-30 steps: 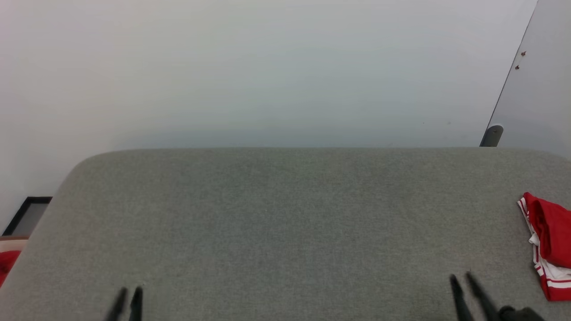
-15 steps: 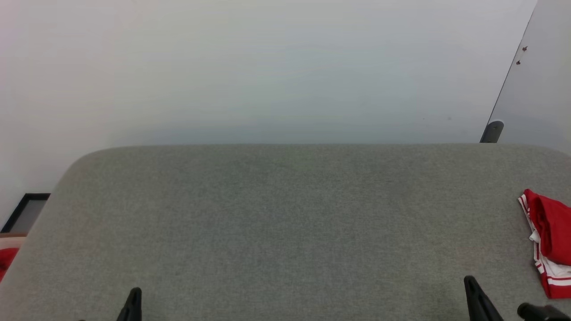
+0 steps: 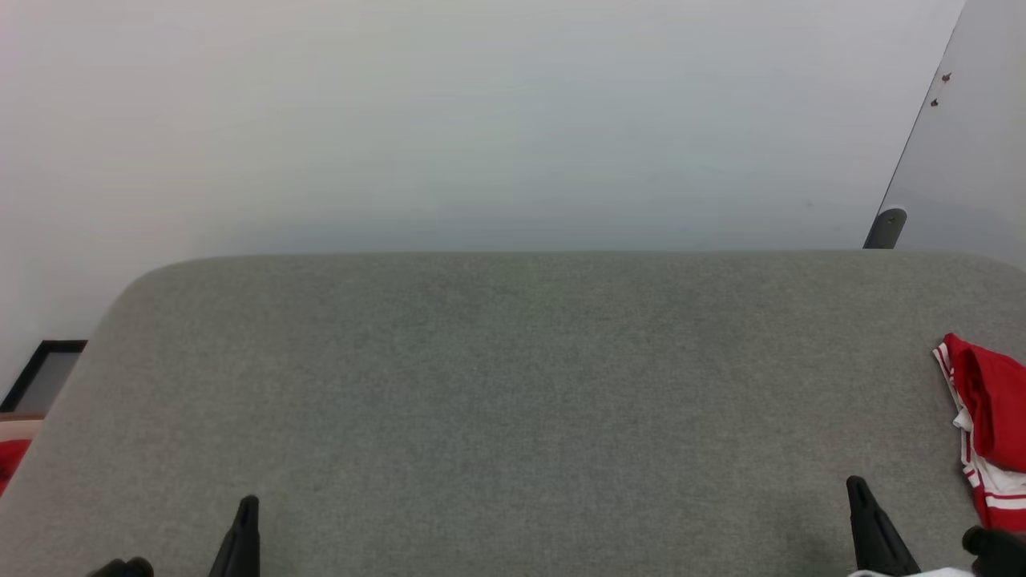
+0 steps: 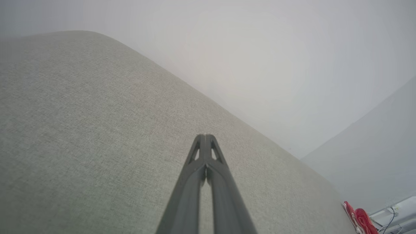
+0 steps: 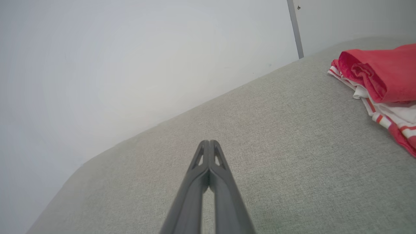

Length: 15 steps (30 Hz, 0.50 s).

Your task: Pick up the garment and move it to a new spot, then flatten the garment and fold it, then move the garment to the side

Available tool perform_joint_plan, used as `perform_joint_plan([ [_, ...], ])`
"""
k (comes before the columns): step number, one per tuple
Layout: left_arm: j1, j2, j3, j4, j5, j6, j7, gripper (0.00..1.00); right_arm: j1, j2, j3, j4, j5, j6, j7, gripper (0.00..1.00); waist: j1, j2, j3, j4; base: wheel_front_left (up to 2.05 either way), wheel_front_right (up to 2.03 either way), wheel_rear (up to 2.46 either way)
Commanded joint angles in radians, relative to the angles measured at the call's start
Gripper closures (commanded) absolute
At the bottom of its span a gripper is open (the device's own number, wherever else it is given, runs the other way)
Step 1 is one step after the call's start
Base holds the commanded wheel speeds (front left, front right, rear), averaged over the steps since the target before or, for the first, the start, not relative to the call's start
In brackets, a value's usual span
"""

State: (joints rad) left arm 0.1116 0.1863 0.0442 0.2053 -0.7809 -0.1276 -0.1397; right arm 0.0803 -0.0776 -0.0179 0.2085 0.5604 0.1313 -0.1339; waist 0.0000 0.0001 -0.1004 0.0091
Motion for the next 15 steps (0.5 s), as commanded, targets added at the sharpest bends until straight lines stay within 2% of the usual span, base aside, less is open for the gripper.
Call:
perform_joint_plan([
  [1, -0.031, 0.002, 0.009, -0.011, -0.036, -0.001, 0.009, 1.00, -0.035, 0.001, -0.007, -0.010, 0.046, 0.000, 0.008, 1.00, 0.0000, -0.0001, 0.002, 0.000, 0.00, 0.00, 0.00],
  [15, -0.072, -0.027, 0.022, -0.001, -0.201, -0.002, 0.060, 1.00, -0.070, 0.007, -0.026, -0.001, 0.253, 0.000, 0.057, 1.00, 0.0000, -0.0001, 0.017, -0.001, 0.00, 0.00, 0.00],
])
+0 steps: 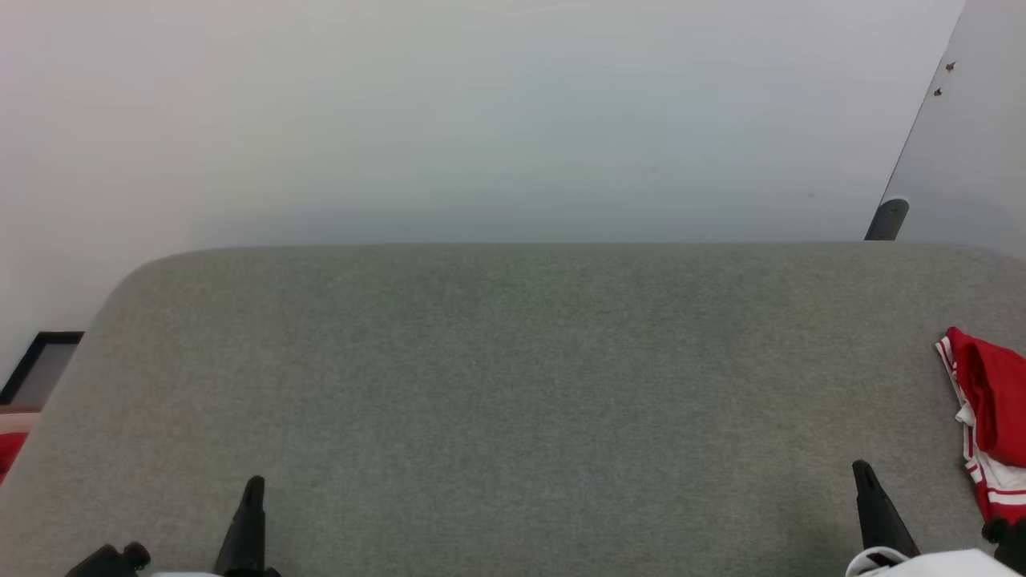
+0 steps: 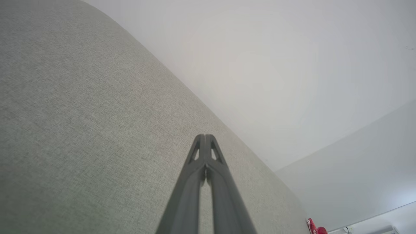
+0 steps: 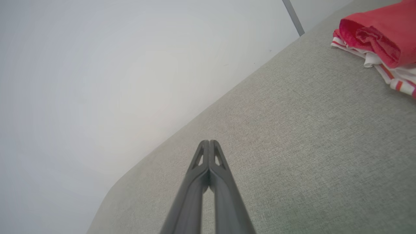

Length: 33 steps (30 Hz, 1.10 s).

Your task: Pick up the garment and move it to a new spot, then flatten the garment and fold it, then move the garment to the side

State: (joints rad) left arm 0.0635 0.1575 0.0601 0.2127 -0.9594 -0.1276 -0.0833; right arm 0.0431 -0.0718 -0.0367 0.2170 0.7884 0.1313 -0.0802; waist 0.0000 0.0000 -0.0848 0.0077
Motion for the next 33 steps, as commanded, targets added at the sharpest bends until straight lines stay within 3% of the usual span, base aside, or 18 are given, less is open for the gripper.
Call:
perform_joint_plan([
  [1, -0.027, 0.000, 0.007, -0.007, -0.034, -0.002, 0.007, 1.00, -0.035, 0.001, -0.009, -0.009, 0.040, 0.000, 0.008, 1.00, 0.0000, 0.0000, 0.002, 0.000, 0.00, 0.00, 0.00],
  [33, -0.100, -0.052, 0.031, 0.011, -0.332, -0.003, 0.100, 1.00, -0.094, 0.011, -0.043, 0.008, 0.417, 0.000, 0.099, 1.00, 0.0000, 0.0000, 0.036, -0.003, 0.00, 0.00, 0.00],
])
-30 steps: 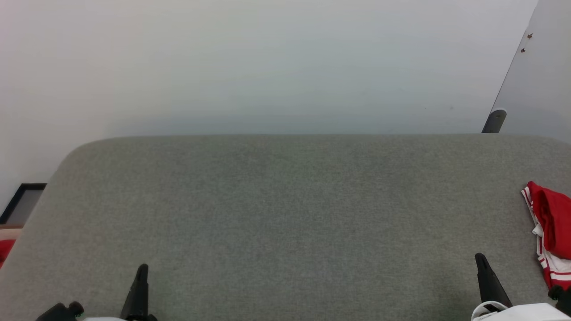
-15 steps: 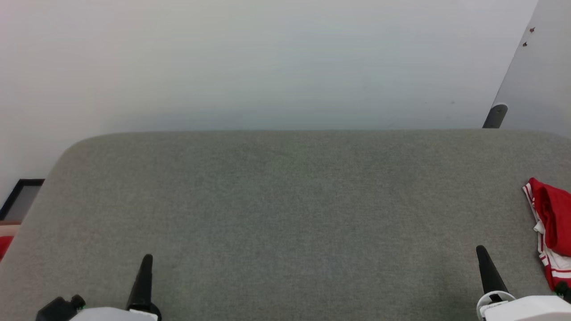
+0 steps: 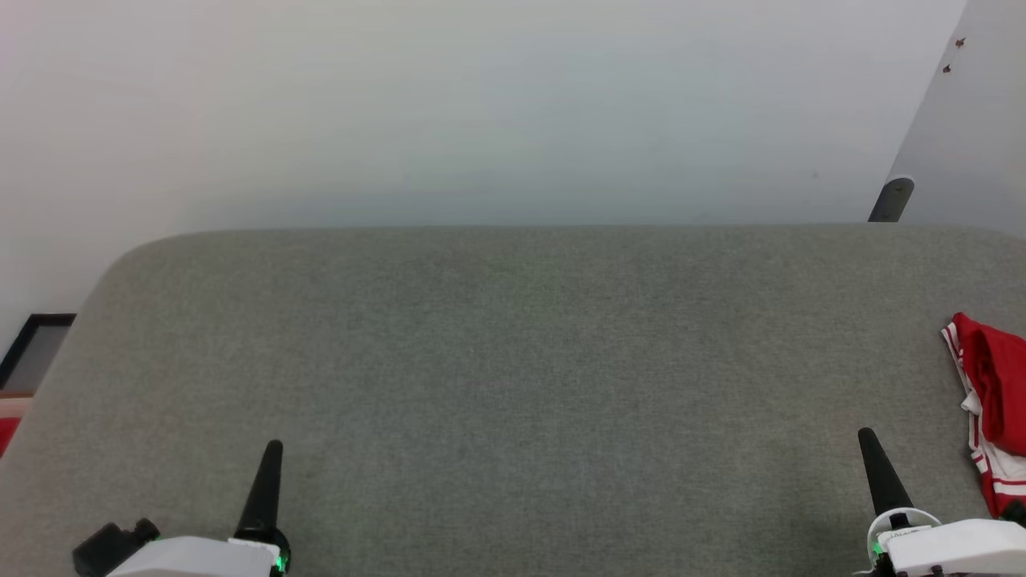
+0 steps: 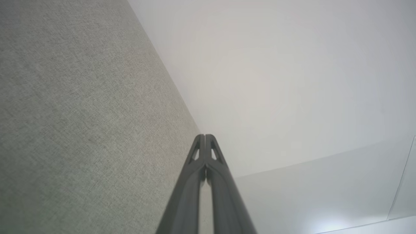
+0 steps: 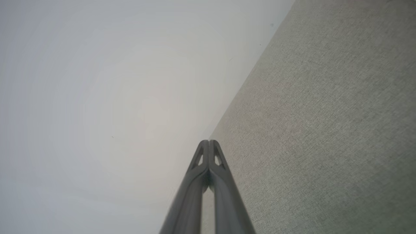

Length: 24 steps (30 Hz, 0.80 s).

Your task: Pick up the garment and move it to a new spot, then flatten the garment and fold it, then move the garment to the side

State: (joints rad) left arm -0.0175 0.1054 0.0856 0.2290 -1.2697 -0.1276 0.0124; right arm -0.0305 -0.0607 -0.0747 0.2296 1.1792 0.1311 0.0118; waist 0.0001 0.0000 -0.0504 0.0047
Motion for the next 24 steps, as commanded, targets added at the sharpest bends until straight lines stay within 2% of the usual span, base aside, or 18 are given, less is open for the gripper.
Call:
perform_joint_plan([
  [1, -0.021, -0.001, 0.006, -0.005, -0.030, -0.003, 0.007, 1.00, -0.023, 0.000, -0.006, -0.004, 0.036, 0.000, 0.008, 1.00, -0.0001, 0.0000, 0.002, 0.000, 0.00, 0.00, 0.00],
  [24, -0.061, -0.029, 0.018, 0.006, -0.189, -0.004, 0.056, 1.00, -0.053, 0.006, -0.025, 0.005, 0.238, 0.000, 0.059, 1.00, -0.0001, 0.0000, 0.026, -0.002, 0.00, 0.00, 0.00],
])
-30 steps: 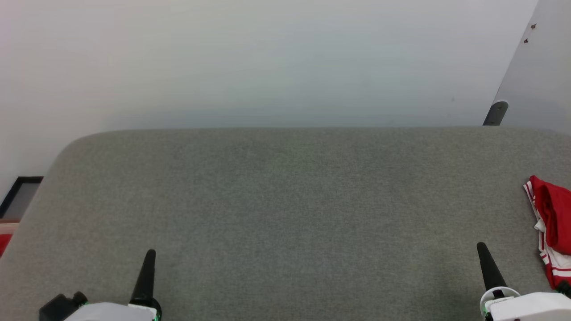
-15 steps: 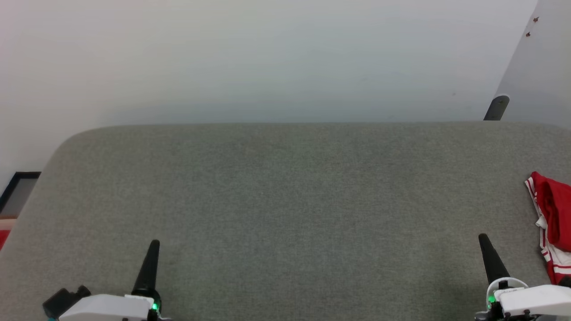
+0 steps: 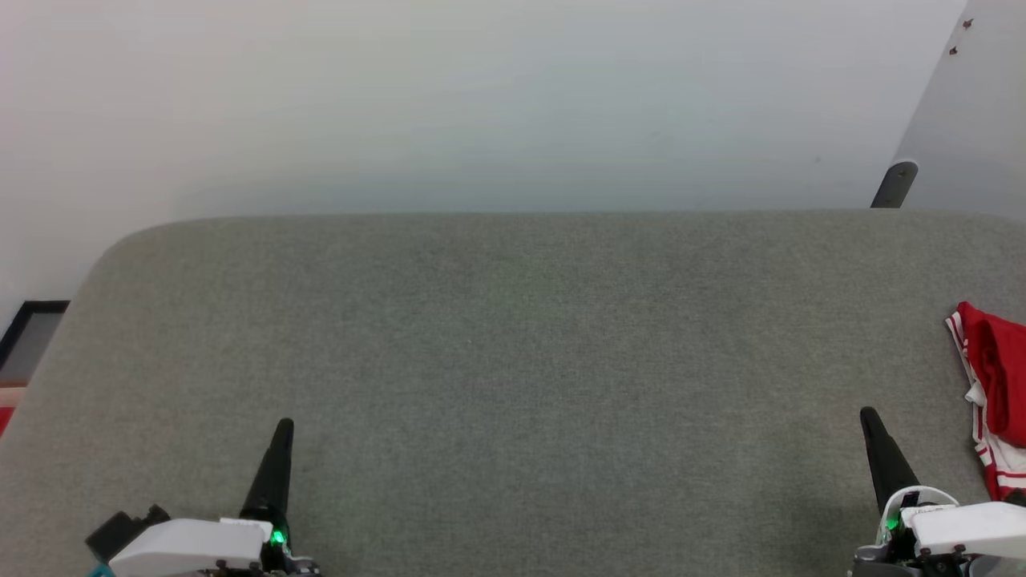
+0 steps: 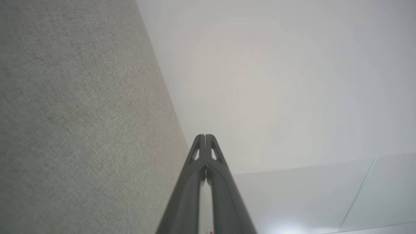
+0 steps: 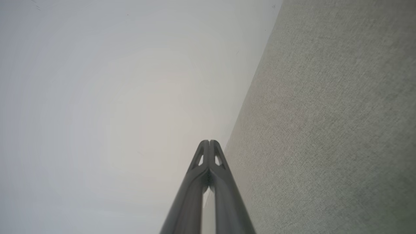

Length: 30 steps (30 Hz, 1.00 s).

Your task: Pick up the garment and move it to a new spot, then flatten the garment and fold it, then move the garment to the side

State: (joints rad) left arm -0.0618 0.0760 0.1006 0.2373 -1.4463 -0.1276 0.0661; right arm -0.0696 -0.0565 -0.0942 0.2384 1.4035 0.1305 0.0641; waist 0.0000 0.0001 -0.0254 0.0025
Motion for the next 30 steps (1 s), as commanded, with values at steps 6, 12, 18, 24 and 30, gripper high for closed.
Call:
perform_joint_plan([
  [6, -0.025, -0.007, 0.007, 0.001, -0.050, -0.005, 0.015, 1.00, -0.024, 0.003, -0.010, -0.001, 0.064, 0.000, 0.017, 1.00, 0.0000, -0.0001, 0.007, -0.001, 0.00, 0.00, 0.00],
  [12, -0.034, -0.014, 0.010, 0.003, -0.089, -0.005, 0.027, 1.00, -0.029, 0.005, -0.014, 0.002, 0.111, 0.000, 0.029, 1.00, 0.0000, -0.0001, 0.013, -0.001, 0.00, 0.00, 0.00],
  [18, -0.042, -0.020, 0.012, 0.006, -0.123, -0.005, 0.038, 1.00, -0.036, 0.006, -0.017, 0.004, 0.156, 0.000, 0.040, 1.00, 0.0000, -0.0001, 0.020, -0.002, 0.00, 0.00, 0.00],
  [24, -0.050, -0.026, 0.015, 0.008, -0.159, -0.005, 0.047, 1.00, -0.045, 0.008, -0.021, 0.006, 0.198, 0.000, 0.050, 1.00, 0.0000, -0.0001, 0.026, -0.002, 0.00, 0.00, 0.00],
  [30, -0.054, -0.027, 0.015, 0.009, -0.168, -0.005, 0.051, 1.00, -0.042, 0.008, -0.021, 0.007, 0.211, 0.000, 0.053, 1.00, 0.0000, -0.0001, 0.029, -0.002, 0.00, 0.00, 0.00],
])
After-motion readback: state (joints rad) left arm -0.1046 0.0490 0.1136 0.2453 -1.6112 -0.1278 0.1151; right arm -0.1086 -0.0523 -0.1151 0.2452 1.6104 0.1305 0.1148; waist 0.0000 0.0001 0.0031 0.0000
